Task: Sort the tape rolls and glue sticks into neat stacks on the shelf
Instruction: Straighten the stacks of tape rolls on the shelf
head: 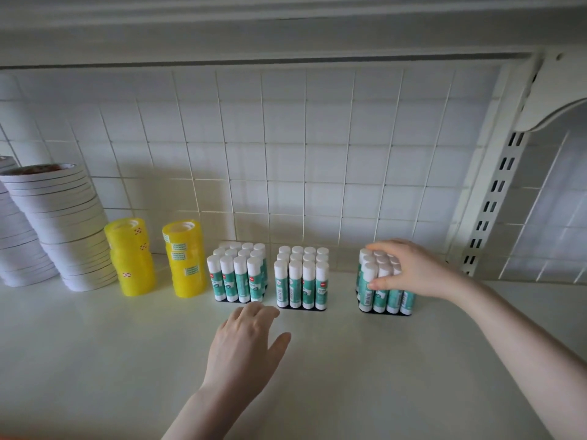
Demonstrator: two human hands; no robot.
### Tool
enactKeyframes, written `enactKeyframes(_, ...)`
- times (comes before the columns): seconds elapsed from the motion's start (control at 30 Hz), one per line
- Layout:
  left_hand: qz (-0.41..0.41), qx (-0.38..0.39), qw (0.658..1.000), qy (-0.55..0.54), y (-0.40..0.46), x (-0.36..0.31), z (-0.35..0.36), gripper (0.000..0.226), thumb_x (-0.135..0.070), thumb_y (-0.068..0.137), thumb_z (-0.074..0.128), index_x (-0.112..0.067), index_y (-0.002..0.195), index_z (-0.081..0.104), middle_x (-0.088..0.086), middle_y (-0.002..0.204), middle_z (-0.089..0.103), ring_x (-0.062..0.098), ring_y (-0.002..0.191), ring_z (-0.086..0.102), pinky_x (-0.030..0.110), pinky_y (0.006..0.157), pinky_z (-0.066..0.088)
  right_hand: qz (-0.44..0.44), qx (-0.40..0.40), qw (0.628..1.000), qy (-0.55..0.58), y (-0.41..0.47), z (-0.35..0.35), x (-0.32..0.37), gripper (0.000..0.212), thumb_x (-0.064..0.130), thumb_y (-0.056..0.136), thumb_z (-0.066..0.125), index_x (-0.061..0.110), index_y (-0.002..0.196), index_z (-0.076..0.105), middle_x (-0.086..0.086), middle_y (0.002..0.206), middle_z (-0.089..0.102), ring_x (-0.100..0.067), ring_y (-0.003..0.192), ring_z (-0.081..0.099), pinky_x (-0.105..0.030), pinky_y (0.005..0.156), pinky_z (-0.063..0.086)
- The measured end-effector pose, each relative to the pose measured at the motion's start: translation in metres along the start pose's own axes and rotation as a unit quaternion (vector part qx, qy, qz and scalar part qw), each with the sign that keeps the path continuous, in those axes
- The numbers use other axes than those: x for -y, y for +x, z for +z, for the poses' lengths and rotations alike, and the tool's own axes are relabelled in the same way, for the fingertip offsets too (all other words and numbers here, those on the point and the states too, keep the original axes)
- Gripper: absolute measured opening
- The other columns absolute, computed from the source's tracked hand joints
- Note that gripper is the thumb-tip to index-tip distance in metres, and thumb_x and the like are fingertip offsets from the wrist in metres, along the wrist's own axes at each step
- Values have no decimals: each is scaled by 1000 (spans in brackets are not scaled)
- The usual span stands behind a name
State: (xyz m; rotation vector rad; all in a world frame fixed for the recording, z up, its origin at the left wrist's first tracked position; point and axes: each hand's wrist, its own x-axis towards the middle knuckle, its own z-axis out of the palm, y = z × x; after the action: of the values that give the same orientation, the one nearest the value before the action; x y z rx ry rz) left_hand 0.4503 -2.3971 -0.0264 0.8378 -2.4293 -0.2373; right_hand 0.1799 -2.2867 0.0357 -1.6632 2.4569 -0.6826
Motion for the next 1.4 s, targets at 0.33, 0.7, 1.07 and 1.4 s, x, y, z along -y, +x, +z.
enactKeyframes(0.33, -15, 22, 1000, 8, 1, 3, 2, 44, -49, 91, 47, -30, 129, 48, -13, 128, 48, 9, 119, 45, 21, 91, 36, -14, -21, 999, 46, 2, 7, 3, 62, 32, 66, 83, 27, 121, 56, 11, 109, 55, -9, 103, 53, -21, 83, 42)
enactKeyframes(0.7, -36, 25, 999, 9, 4, 9, 2, 42, -44, 88, 55, -25, 125, 54, -8, 124, 53, 16, 116, 48, 26, 88, 39, -2, -16, 999, 50, 2, 11, 17, 65, 33, 68, 82, 27, 125, 54, 12, 112, 54, -4, 100, 51, -11, 75, 36)
enactKeyframes(1.07, -29, 29, 999, 24, 5, 12, 0, 44, -50, 91, 46, -31, 131, 45, -15, 129, 45, 8, 120, 41, 20, 92, 34, 0, -22, 998, 53, 4, 14, 23, 65, 33, 67, 83, 26, 125, 54, 10, 115, 55, -5, 102, 52, -9, 74, 36)
enactKeyframes(1.4, -27, 34, 999, 31, 3, 16, 0, 45, -51, 91, 43, -33, 133, 40, -18, 132, 41, 5, 123, 37, 18, 93, 31, 0, -33, 998, 57, 3, 15, 24, 63, 30, 66, 84, 26, 122, 56, 8, 113, 56, -7, 101, 53, -10, 75, 37)
